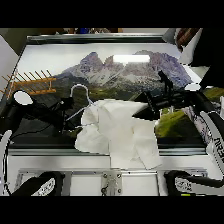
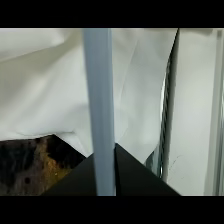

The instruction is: Fold the clothes and pants, and hang the long-sleeved shirts on hangers.

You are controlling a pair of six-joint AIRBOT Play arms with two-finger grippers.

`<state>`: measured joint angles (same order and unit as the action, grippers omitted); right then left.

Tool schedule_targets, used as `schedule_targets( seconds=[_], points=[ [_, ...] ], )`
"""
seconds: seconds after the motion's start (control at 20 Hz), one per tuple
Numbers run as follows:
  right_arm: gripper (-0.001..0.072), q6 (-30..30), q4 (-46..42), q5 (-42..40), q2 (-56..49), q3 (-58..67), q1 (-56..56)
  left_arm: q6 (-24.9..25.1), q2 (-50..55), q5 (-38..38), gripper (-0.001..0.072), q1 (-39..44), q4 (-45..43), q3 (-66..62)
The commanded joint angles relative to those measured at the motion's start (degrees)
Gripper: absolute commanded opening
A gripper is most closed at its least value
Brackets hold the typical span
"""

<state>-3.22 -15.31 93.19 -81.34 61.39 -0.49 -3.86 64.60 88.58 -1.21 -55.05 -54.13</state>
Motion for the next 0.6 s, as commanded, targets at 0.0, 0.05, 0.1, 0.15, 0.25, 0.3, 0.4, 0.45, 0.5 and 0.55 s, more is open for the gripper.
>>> schedule_targets(
  seconds=[0.0,0.05,0.1,0.15,0.25,0.3,0.4,0.45,0.5,0.55],
  points=[
    [0.0646,0.02,0.17,-0.31,-0.04,-0.04,0.46,0.00,0.02,-0.11,0.0017,0.04,1.05,-0.02],
    [0.0646,0.00,0.17,-0.31,-0.04,-0.04,0.46,0.00,0.02,-0.11,0.0017,0.02,1.05,-0.02],
    [0.0646,0.00,0.17,-0.31,-0.04,-0.04,0.46,0.00,0.02,-0.11,0.0017,0.02,1.05,-0.02],
    [0.0646,0.00,0.17,-0.33,-0.04,-0.04,0.46,0.00,0.02,-0.09,0.0017,0.04,1.05,-0.02],
    [0.0646,0.00,0.20,-0.33,-0.04,-0.04,0.46,0.00,0.02,-0.09,0.0017,0.02,1.05,-0.02],
    [0.0646,0.00,0.68,-0.33,-0.04,-0.04,0.46,0.00,0.02,-0.09,0.0017,0.04,1.05,-0.02],
    [0.0646,0.00,1.29,-0.33,-0.04,-0.04,0.46,0.00,0.02,-0.09,0.0017,0.02,1.05,-0.02],
    [0.0646,0.00,1.27,-0.33,-0.07,-0.04,0.46,0.00,0.02,-0.09,0.0017,0.02,1.05,-0.02],
    [0.0646,0.02,1.29,-0.33,-0.04,-0.04,0.46,0.00,0.02,-0.09,0.0017,0.04,1.05,-0.02],
    [0.0646,0.00,1.27,-0.33,-0.04,-0.04,0.46,0.00,0.02,-0.09,0.0017,0.04,1.05,-0.02]
  ],
)
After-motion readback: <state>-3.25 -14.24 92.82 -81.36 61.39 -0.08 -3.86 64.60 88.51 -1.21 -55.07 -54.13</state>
